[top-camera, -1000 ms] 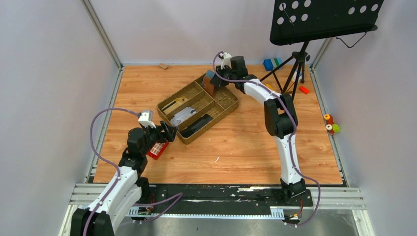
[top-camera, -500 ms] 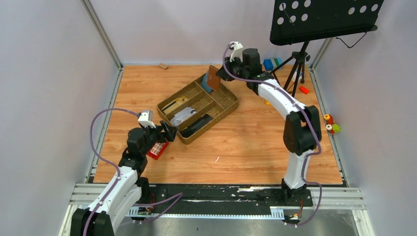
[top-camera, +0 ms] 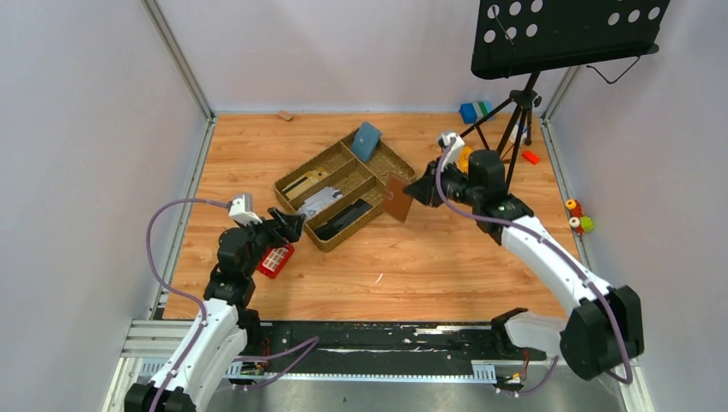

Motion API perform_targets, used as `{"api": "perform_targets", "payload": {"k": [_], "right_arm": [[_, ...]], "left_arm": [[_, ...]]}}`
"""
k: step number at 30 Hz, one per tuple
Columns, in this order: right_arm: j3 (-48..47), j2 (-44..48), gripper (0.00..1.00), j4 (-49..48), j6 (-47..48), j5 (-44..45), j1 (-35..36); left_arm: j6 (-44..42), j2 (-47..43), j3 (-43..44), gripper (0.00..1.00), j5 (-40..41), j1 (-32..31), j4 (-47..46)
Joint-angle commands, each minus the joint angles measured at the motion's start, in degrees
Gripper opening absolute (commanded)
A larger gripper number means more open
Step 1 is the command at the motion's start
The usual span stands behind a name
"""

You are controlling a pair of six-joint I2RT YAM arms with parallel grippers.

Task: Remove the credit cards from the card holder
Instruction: Pick up the card holder from the storage box.

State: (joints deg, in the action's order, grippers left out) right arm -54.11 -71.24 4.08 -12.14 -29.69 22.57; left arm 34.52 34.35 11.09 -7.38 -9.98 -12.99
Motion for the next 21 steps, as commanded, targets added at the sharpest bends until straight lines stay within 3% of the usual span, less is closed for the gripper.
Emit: {"api": "perform_targets", "payload": {"k": [1, 4, 8, 14, 21], "right_arm": [[5.9, 8.6, 0.00, 0.7, 2.2, 0.4, 0.3], [9.1, 14.0, 0.00, 3.2, 2.3, 4.1, 0.3], [15.9, 19.2, 0.00, -2.7, -0.3, 0.3, 0.4], [15.6, 15.5, 0.00, -3.6, -6.1, -8.4, 0.4], [14.1, 9.3, 0.00, -8.2, -11.3, -18.0, 0.3]], "left_arm": [[9.2, 0.3, -0.5, 1.00, -4.3, 0.3, -2.0], [17.5, 3.3, 1.0, 1.00, -11.7, 0.3, -4.1], [25.0, 5.8, 0.0, 0.99, -19.4, -3.5, -15.1], [11.5, 3.7, 2.3, 1.00, -13.9, -13.8, -13.4], [7.7, 10.8, 4.2, 1.00, -17.0, -16.8, -18.6]]}}
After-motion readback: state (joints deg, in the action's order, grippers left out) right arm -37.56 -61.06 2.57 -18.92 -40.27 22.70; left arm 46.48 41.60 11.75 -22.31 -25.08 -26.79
